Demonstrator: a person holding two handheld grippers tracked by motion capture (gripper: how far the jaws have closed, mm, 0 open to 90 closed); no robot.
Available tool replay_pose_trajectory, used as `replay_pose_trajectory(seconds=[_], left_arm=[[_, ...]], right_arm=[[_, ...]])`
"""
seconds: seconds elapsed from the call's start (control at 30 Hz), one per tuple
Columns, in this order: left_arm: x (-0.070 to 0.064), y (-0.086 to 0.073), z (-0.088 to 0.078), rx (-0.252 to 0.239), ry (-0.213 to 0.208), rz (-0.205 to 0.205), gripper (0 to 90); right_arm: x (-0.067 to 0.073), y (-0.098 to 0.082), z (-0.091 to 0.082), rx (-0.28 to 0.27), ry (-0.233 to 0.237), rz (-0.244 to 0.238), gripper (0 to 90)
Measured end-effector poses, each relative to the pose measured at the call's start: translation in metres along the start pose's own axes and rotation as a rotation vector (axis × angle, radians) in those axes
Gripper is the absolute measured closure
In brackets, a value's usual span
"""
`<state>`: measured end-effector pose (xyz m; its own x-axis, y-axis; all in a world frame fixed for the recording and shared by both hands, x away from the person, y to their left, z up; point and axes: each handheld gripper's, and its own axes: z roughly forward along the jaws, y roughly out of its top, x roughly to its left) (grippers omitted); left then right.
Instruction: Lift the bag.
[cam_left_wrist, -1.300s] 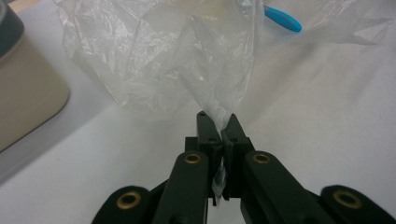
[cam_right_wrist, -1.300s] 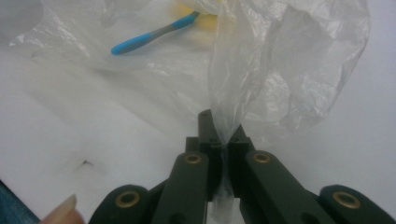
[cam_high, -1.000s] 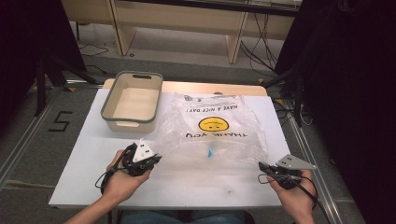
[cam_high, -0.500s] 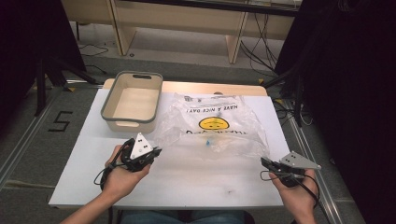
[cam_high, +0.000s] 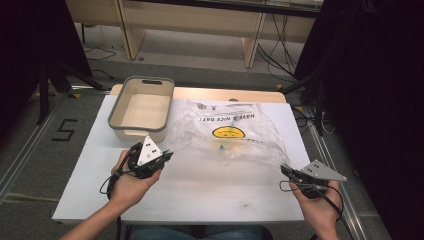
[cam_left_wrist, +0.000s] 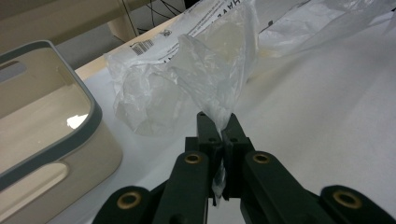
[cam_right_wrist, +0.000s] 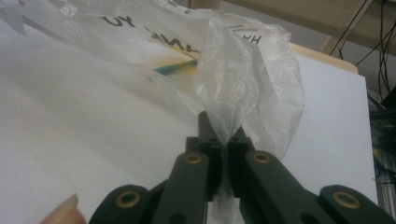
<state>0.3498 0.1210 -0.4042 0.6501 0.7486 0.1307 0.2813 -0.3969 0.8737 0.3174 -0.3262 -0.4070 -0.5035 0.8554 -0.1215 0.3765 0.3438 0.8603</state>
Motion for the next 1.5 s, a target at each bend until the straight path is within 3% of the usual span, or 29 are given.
replay_pose_trajectory(seconds=[0.73, 1.5], left_arm=[[0.009, 0.014, -0.006, -0.065, 0.039, -0.013, 88.9], [0.013, 0.020, -0.009, -0.080, 0.049, -0.014, 88.9]], right_arm=[[-0.001, 0.018, -0.003, -0.067, -0.023, -0.017, 90.0], [-0.003, 0.025, -0.005, -0.098, -0.035, -0.014, 90.0]])
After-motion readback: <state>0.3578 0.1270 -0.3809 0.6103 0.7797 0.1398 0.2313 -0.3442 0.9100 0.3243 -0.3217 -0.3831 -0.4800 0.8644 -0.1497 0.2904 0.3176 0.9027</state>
